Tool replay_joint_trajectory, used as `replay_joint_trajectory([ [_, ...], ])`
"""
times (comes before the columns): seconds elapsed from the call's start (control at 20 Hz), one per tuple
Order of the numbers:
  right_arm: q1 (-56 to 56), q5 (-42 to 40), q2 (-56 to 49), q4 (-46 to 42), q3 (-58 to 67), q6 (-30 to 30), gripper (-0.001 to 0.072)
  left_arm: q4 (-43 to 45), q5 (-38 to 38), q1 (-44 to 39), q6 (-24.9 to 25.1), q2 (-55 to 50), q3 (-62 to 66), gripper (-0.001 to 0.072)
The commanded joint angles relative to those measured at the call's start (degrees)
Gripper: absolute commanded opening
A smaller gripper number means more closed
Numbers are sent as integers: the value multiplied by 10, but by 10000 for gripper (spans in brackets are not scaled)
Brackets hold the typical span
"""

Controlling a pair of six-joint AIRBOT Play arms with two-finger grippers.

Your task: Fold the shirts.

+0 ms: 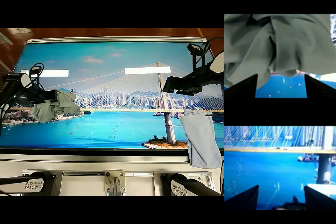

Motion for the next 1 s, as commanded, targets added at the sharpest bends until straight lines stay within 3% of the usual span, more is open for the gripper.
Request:
replay_joint_trajectory([
  [0.0, 0, -5, 0, 0, 1, 0, 683, 5, -26, 22, -7, -95, 42, 705],
  [0.15, 1, -7, 0, 0, 1, 0, 683, -2, -21, 22, -7, -134, 53, 685],
  [0.2, 1, -10, 0, 0, 1, 0, 683, -3, -22, 22, -7, -139, 53, 437],
  [0.25, 0, -15, 0, 0, 1, 0, 683, -9, -25, 22, -6, -139, 52, 72],
  [0.3, 0, -21, 0, 0, 1, 0, 683, -21, -29, 22, -4, -136, 57, 38],
  [0.45, 0, -55, 0, -1, 1, 0, 683, -59, -36, 14, 25, -100, 103, 38],
  [0.65, 0, -95, 1, -4, 1, -9, 683, -61, -33, -50, 61, 31, 200, 37],
  [0.8, 0, -92, 24, -7, 15, -33, 682, -62, 4, -136, 58, 149, 247, 37],
  [0.95, 0, -92, 75, -28, 49, -48, 681, -61, 44, -235, 9, 227, 248, 37],
])
